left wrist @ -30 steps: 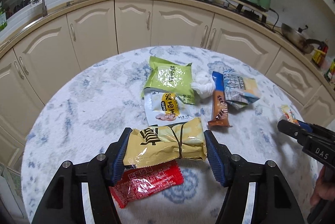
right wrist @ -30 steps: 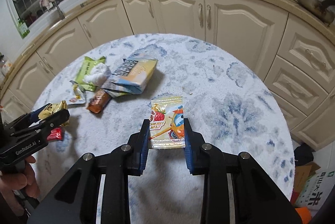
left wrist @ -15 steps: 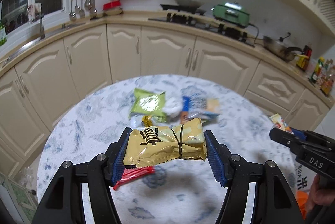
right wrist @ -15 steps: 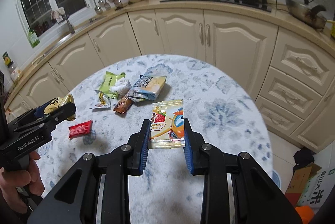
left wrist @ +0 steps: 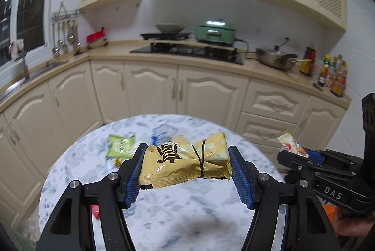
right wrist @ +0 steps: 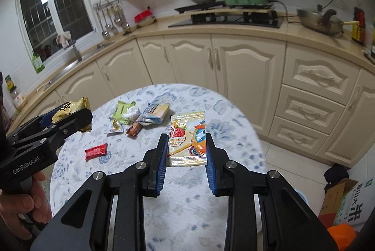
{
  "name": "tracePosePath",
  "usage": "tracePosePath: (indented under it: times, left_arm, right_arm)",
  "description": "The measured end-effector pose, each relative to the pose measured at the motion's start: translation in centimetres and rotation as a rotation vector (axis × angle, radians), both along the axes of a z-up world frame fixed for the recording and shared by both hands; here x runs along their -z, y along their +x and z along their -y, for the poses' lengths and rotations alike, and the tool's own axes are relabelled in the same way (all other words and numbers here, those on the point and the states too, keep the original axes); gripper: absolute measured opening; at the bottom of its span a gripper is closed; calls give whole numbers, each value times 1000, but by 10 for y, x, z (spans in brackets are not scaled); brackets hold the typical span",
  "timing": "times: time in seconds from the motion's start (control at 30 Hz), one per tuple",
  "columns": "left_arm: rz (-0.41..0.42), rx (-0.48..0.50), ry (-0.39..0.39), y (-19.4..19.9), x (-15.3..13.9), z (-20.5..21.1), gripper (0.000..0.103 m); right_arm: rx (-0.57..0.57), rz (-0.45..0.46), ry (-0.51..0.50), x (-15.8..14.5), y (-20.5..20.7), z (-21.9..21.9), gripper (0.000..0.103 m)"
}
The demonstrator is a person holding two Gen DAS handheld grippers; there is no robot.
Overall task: Collect trash
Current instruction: 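Lift the packet and gold bag and carry both tools to the blue bin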
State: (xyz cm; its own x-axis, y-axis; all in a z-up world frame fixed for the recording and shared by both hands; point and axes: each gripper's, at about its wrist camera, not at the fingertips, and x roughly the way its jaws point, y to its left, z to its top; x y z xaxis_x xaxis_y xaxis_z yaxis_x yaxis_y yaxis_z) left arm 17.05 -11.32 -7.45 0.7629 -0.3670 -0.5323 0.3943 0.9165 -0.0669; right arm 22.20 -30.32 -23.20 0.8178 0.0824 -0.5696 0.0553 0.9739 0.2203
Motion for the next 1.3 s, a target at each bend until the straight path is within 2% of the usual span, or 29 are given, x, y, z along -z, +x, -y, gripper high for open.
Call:
tracePosePath:
  times: [0.23,0.43,0.73,0.97,1.3]
  left_arm:
    - [33,105,-6,-21,-10,45,62]
    - [62,221,0,-27,-11,94,62]
    - [33,389,2,-11,1,168,62]
    - [-71,509,38,24,25,237,62]
    - [-292,613,157,94,91,361,62]
  right_arm:
    - [84,48,-7,-17,-39,35,29]
    - [203,78,-7,-26,-78,80,29]
    - [384,74,-6,-22,-128,149,29]
    - [502,19,33,12,-150,200,29]
    - [586,-114,140,86,-153,265,29]
